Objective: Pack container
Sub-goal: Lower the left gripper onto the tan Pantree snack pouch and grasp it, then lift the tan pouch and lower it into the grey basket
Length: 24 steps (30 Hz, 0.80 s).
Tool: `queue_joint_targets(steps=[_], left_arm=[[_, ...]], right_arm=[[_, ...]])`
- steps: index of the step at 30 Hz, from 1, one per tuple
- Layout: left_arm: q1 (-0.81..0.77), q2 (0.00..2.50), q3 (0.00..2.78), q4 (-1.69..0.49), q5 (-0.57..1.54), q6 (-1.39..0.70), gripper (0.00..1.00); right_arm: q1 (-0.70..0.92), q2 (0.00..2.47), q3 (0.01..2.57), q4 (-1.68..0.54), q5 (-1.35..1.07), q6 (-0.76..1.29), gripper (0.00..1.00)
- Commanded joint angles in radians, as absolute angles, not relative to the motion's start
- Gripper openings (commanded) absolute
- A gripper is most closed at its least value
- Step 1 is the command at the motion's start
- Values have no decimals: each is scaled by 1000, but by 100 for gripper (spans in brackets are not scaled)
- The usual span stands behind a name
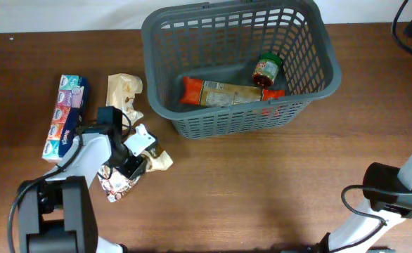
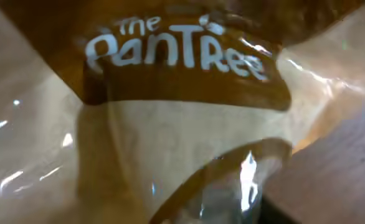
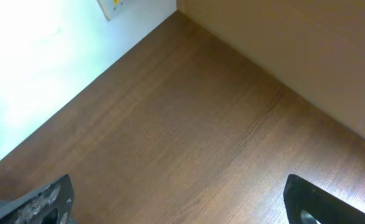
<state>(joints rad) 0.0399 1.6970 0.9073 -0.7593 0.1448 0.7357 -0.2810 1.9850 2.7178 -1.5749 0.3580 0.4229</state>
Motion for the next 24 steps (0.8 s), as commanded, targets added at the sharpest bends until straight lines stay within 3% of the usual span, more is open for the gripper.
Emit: queue_joint_targets(steps=[1, 2, 10, 24], left_arm=[[40, 1740, 896, -747, 100, 699, 23], [40, 1740, 897, -744, 88, 688, 2], [40, 1733, 953, -750, 81, 558, 2], [40, 1620, 1303, -776, -54, 270, 2]], right_arm=[[-282, 1985, 2719, -1576, 363, 435, 99], [-282, 1985, 2719, -1576, 363, 435, 99], [-282, 1985, 2719, -1576, 363, 435, 99], [-282, 1985, 2719, -1576, 363, 435, 99]])
